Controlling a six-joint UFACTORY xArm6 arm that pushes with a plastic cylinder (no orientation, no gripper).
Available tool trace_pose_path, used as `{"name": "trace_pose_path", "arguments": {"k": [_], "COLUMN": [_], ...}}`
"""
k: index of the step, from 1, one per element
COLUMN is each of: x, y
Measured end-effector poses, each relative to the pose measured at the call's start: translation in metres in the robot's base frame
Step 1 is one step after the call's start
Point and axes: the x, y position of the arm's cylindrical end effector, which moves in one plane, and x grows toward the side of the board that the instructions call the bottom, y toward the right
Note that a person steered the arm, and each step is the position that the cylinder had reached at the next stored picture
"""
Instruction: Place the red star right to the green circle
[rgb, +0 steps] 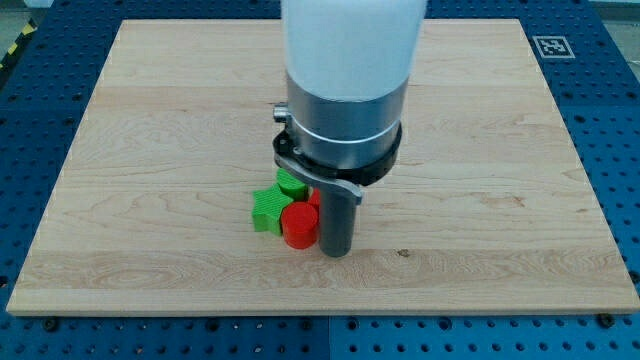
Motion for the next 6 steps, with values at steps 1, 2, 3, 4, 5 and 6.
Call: {"name": "trace_pose_path", "arguments": {"k": [1, 2, 3, 4, 5, 6], "x": [0.000, -0.001, -0.006, -0.009, -0.023, -0.031], "y": [0.000, -0.021, -0.040, -0.034, -0.005, 0.023]}}
